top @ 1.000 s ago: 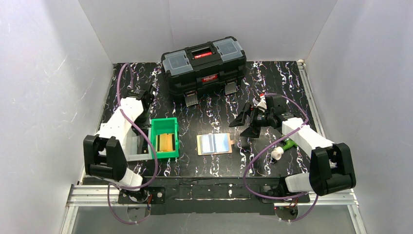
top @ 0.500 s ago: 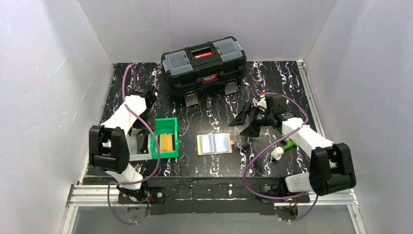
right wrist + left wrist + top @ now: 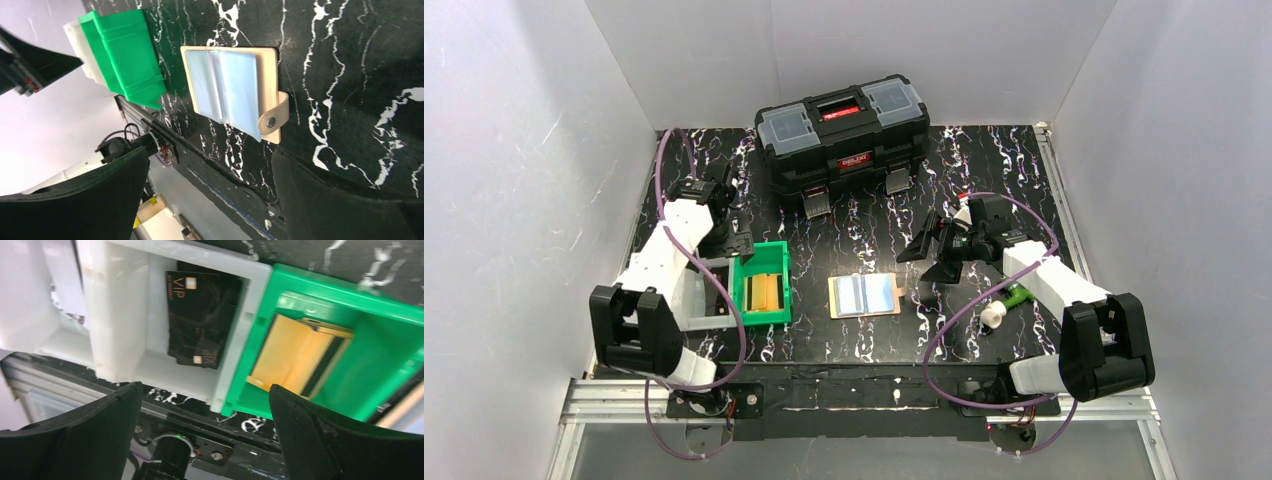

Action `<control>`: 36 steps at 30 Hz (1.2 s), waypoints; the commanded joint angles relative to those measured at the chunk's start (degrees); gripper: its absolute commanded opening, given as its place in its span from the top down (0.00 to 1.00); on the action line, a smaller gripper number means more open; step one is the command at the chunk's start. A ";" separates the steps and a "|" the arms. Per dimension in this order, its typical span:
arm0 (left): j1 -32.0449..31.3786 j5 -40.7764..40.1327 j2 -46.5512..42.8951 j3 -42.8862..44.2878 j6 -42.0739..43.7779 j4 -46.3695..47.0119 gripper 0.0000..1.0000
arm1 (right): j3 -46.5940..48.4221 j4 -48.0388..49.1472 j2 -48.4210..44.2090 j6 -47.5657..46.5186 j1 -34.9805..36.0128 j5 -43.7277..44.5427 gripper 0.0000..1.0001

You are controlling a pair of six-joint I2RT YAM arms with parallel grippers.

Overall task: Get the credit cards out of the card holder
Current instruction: Place the credit card in the storage box, then remove the credit card from the card holder.

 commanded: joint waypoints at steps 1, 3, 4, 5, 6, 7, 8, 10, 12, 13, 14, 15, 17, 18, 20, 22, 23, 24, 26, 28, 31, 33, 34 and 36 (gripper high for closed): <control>0.07 9.99 -4.77 2.77 0.07 -0.12 0.02 | 3.52 -3.49 -0.52 -2.29 0.97 4.04 0.02; 0.05 16.18 -6.24 2.68 0.30 1.63 0.02 | 4.11 -4.55 -0.55 -2.56 2.27 6.27 0.02; 0.10 20.51 -6.84 2.33 0.39 2.90 0.02 | 4.59 -5.06 -0.52 -2.50 3.05 7.43 0.02; 0.08 25.35 -7.25 2.06 0.48 4.09 0.02 | 5.04 -5.68 -0.36 -2.60 3.85 8.82 0.02; 0.06 29.81 -7.40 1.77 0.44 5.15 0.02 | 5.61 -6.29 -0.13 -2.66 4.78 10.29 0.02; 0.05 36.30 -7.42 1.28 0.05 6.21 0.02 | 6.24 -6.90 0.16 -2.62 5.77 11.87 0.02; 0.05 40.65 -7.38 0.71 -0.92 7.80 0.02 | 6.95 -7.66 0.49 -2.56 6.95 13.93 0.02; 0.05 47.41 -7.73 -0.99 -2.80 11.04 0.02 | 8.59 -8.89 1.31 -2.29 9.61 16.63 0.02; 0.05 51.87 -8.21 -2.66 -4.47 13.95 0.02 | 10.56 -10.31 2.59 -2.15 12.28 19.84 0.02; 0.05 53.53 -8.33 -3.44 -5.13 15.29 0.02 | 11.65 -10.99 3.39 -2.03 13.60 21.30 0.02; 0.05 55.02 -8.31 -4.03 -5.76 16.44 0.02 | 12.49 -11.60 4.13 -1.96 14.85 22.43 0.02; -0.02 56.06 -8.22 -4.56 -6.35 17.40 0.02 | 13.36 -11.96 5.00 -1.74 15.83 23.47 0.01; -0.31 57.56 -8.02 -5.74 -7.51 19.40 0.02 | 14.83 -12.46 6.93 -1.41 17.86 25.31 0.02; -0.71 58.25 -7.73 -6.17 -7.80 20.19 0.02 | 15.68 -12.76 8.00 -1.28 19.06 26.21 0.02; -1.95 58.30 -7.17 -6.49 -8.18 20.93 0.02 | 17.63 -13.67 10.23 -0.95 21.09 27.70 0.03; -3.78 57.15 -6.59 -6.55 -8.36 21.30 0.02 | 19.59 -14.40 12.80 -0.63 22.89 28.59 0.06; -4.42 56.34 -6.13 -6.52 -8.74 21.31 0.02 | 20.53 -14.62 14.16 -0.49 23.70 29.00 0.07; -4.93 55.66 -5.76 -6.65 -9.20 21.55 0.02 | 21.53 -15.05 15.45 -0.40 24.53 29.51 0.08; -6.11 54.70 -5.00 -6.94 -10.05 22.18 0.02 | 23.69 -15.77 17.84 -0.32 26.09 30.61 0.10; -7.68 52.20 -4.29 -6.90 -10.92 22.45 0.02 | 25.58 -16.50 20.12 -0.25 27.50 31.44 0.12; -9.45 49.09 -2.66 -6.82 -12.52 22.25 0.02 | 27.98 -17.62 23.29 -0.23 29.39 32.35 0.16; -9.69 46.91 -1.78 -6.88 -13.67 21.67 0.02 | 29.43 -18.69 25.11 -0.23 30.43 32.89 0.18; -9.77 45.28 -1.68 -6.94 -14.23 21.24 0.02 | 30.12 -19.11 25.94 -0.14 30.92 33.24 0.19; -9.75 41.48 -2.49 -7.11 -15.19 20.48 0.02 | 31.29 -19.95 27.42 -0.09 31.98 33.98 0.21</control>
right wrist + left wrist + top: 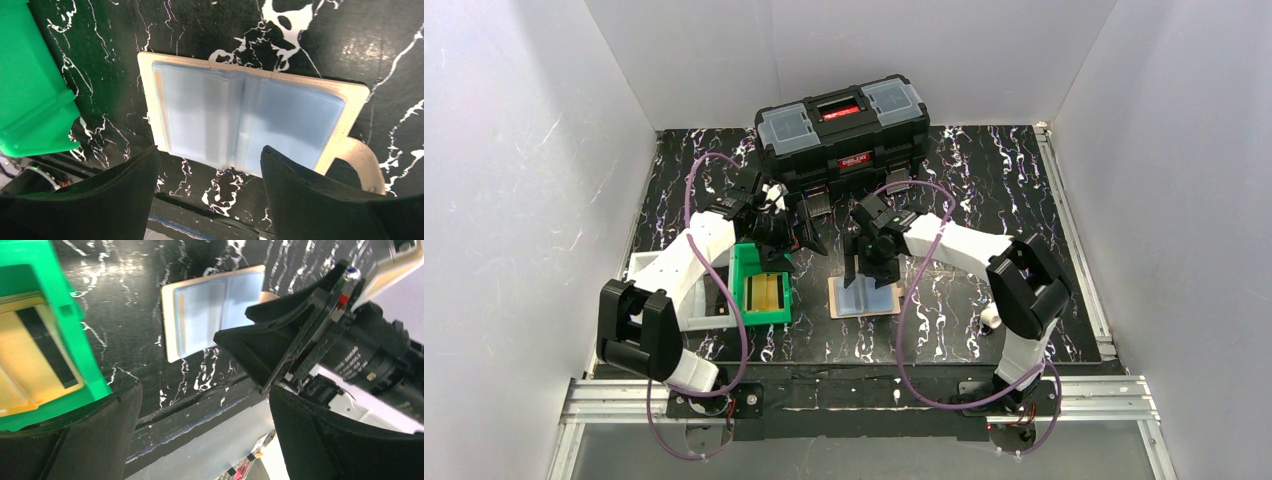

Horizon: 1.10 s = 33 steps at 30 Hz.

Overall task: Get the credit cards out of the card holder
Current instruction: Remove the credit card from the card holder.

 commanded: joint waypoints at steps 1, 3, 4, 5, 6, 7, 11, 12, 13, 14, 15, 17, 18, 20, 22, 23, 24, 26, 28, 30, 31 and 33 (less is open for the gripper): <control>0.02 -8.56 -1.50 -0.97 -2.98 -2.25 0.02 | 4.31 -3.33 2.61 0.16 2.25 3.01 0.21; -0.02 -11.06 -2.51 -0.81 -3.29 -2.68 0.02 | 5.32 -4.15 3.94 0.30 3.19 3.47 0.22; -0.06 -11.87 -2.92 -0.70 -3.38 -2.79 0.02 | 5.72 -4.54 4.84 0.56 3.58 3.75 0.23; -0.04 -12.33 -3.14 -0.37 -3.26 -2.93 0.02 | 6.31 -5.10 5.54 0.74 3.94 3.91 0.24; 0.00 -12.49 -3.11 -0.06 -3.19 -3.14 0.02 | 6.86 -5.64 6.29 1.01 4.27 3.90 0.25; 0.01 -12.40 -2.90 0.40 -2.95 -3.45 0.02 | 7.22 -6.21 7.08 1.16 4.57 3.90 0.25; 0.01 -11.22 -2.08 1.25 -2.63 -3.58 0.02 | 8.68 -8.05 9.89 1.35 5.34 6.68 0.26; -0.06 -11.07 -1.96 1.27 -2.62 -3.58 0.02 | 8.99 -8.28 10.44 1.37 5.49 7.07 0.26; -0.04 -10.99 -1.95 1.27 -2.54 -3.59 0.02 | 9.17 -8.65 10.97 1.32 5.54 7.38 0.26; 0.00 -10.95 -2.08 1.15 -2.39 -3.38 0.02 | 9.37 -9.14 11.48 1.27 5.64 7.62 0.26; -0.01 -10.95 -2.25 1.09 -2.31 -3.20 0.02 | 9.63 -9.33 11.92 1.24 5.68 7.77 0.26; -0.06 -11.03 -2.62 0.79 -2.26 -2.92 0.02 | 9.88 -9.95 12.70 1.07 5.68 8.02 0.29; -0.06 -11.04 -2.67 0.71 -2.23 -2.88 0.02 | 9.91 -10.09 12.99 0.98 5.65 8.14 0.32; -0.22 -10.89 -2.68 0.72 -2.16 -2.81 0.02 | 9.66 -10.12 13.42 0.97 5.68 7.94 0.39; -0.39 -10.78 -2.40 0.65 -2.20 -2.80 0.02 | 9.31 -9.89 13.77 0.70 5.64 7.48 0.49; -0.67 -10.77 -2.26 0.70 -2.17 -2.79 0.02 | 9.03 -9.73 13.91 0.65 5.57 7.22 0.53; -0.89 -10.77 -2.10 0.72 -2.15 -2.81 0.02 | 8.66 -9.39 14.04 0.61 5.55 6.77 0.58; -1.46 -10.77 -1.66 0.76 -2.30 -2.83 0.02 | 7.49 -8.24 13.82 0.54 5.31 5.45 0.66; -2.23 -10.61 -1.17 0.85 -2.26 -2.79 0.02 | 5.69 -6.82 13.27 0.52 4.78 4.63 0.74; -2.99 -10.60 -0.69 0.90 -2.48 -2.72 0.02 | 3.99 -5.27 12.63 0.45 4.05 2.04 0.80; -3.39 -10.60 -0.37 0.97 -2.58 -2.63 0.02 | 3.05 -4.60 12.35 0.38 3.57 1.43 0.83; -4.25 -10.40 0.41 0.91 -2.94 -2.49 0.03 | 1.46 -3.13 11.86 0.12 2.74 0.19 0.86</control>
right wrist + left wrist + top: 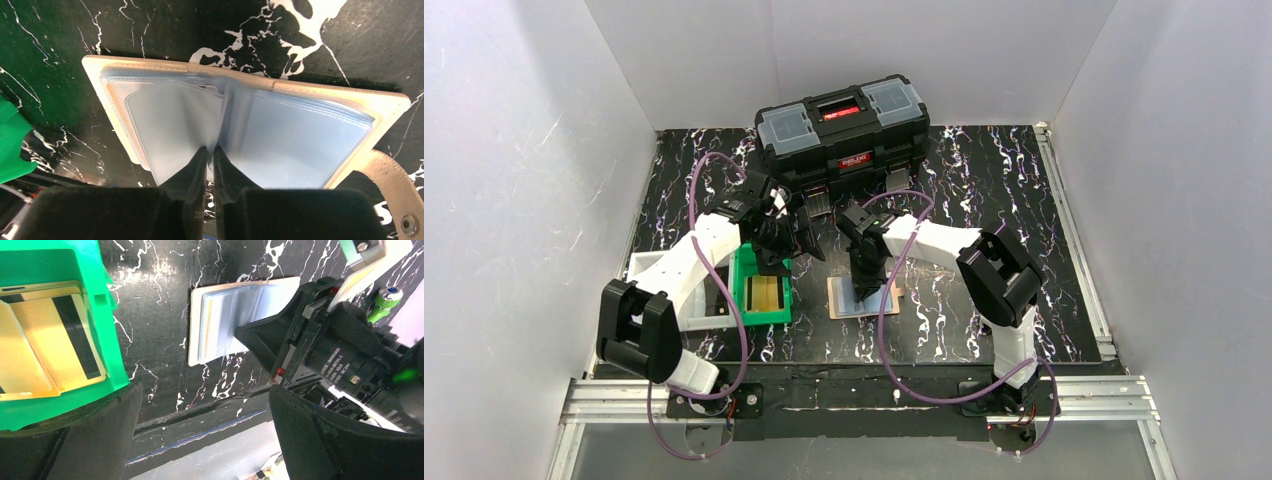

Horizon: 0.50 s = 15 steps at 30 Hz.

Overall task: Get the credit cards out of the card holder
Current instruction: Remove the credit card from the card holder.

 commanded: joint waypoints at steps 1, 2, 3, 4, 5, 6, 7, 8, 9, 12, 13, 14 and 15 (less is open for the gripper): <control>-1.95 0.39 0.96 1.37 -0.36 -0.41 0.04 | -5.75 4.28 1.29 -0.32 -1.29 -2.42 0.87; -2.44 0.68 1.48 1.48 -0.48 -0.20 0.05 | -6.47 5.36 0.89 -0.37 -1.71 -3.43 0.88; -2.96 1.01 2.11 1.50 -0.49 0.08 0.06 | -7.33 6.24 0.59 -0.49 -2.06 -4.25 0.89; -3.79 1.36 2.99 1.66 -0.52 0.27 0.09 | -8.17 7.22 0.29 -0.42 -2.54 -5.22 0.89; -4.36 1.77 3.83 1.78 -0.57 0.51 0.13 | -8.99 8.29 0.04 -0.41 -2.98 -6.35 0.90; -5.19 2.57 4.99 1.89 -0.77 1.04 0.18 | -9.97 9.25 -0.12 -0.23 -3.39 -7.44 0.90; -6.47 3.65 6.95 1.83 -1.32 2.24 0.30 | -10.88 10.62 -0.22 -0.21 -3.84 -8.61 0.91; -7.54 4.72 8.52 1.80 -1.80 3.36 0.39 | -11.81 11.49 -0.34 -0.19 -4.26 -9.62 0.91; -8.44 5.50 10.52 1.77 -2.24 4.52 0.49 | -12.59 12.54 -0.39 -0.03 -4.72 -10.69 0.92; -10.28 7.42 14.30 2.74 -2.22 6.61 0.61 | -14.03 14.17 -0.48 0.22 -5.55 -12.10 0.92; -11.03 7.53 16.00 3.20 -2.04 6.95 0.64 | -14.26 14.44 -0.49 0.25 -5.72 -12.42 0.92; -11.68 7.81 17.54 3.38 -2.01 7.81 0.65 | -14.40 14.44 -0.53 0.30 -5.81 -12.54 0.93; -11.97 8.08 18.40 3.43 -1.99 8.17 0.66 | -14.36 14.53 -0.58 0.32 -5.86 -12.55 0.93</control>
